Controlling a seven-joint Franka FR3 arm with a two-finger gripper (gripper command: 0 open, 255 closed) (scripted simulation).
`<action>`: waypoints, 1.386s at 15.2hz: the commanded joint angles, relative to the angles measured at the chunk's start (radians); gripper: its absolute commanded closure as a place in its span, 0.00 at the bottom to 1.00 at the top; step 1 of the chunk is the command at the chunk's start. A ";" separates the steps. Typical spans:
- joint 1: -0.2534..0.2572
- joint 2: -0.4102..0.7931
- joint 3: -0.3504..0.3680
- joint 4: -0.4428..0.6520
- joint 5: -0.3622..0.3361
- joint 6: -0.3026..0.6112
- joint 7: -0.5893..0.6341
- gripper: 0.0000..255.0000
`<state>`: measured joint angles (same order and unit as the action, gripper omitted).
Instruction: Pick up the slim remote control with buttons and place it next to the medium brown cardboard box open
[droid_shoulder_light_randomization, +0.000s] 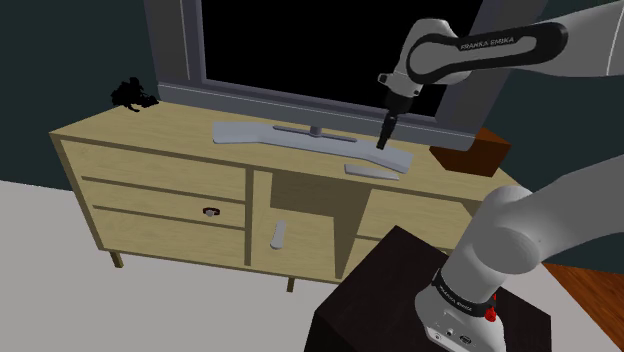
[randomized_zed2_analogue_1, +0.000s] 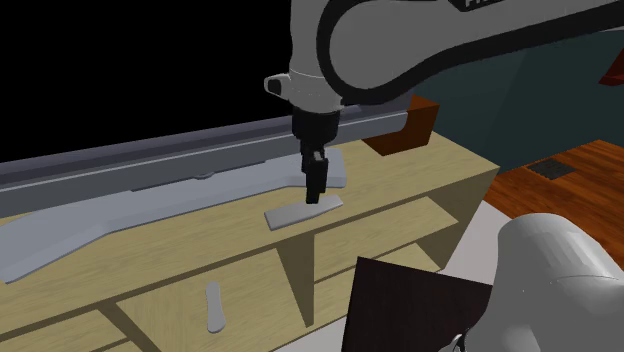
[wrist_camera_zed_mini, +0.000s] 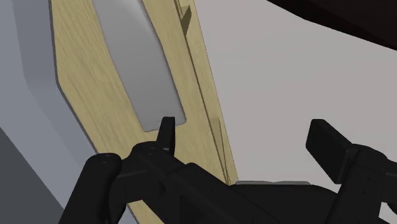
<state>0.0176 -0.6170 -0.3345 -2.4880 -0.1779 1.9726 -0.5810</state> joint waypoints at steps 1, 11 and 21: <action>0.008 0.048 -0.044 -0.012 -0.013 0.051 -0.074 0.00; 0.077 0.409 -0.281 0.064 0.040 0.274 -0.500 0.00; 0.090 0.513 -0.308 0.029 0.103 0.398 -0.565 0.00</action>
<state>0.1070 -0.1081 -0.6414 -2.4588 -0.0780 2.3655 -1.1432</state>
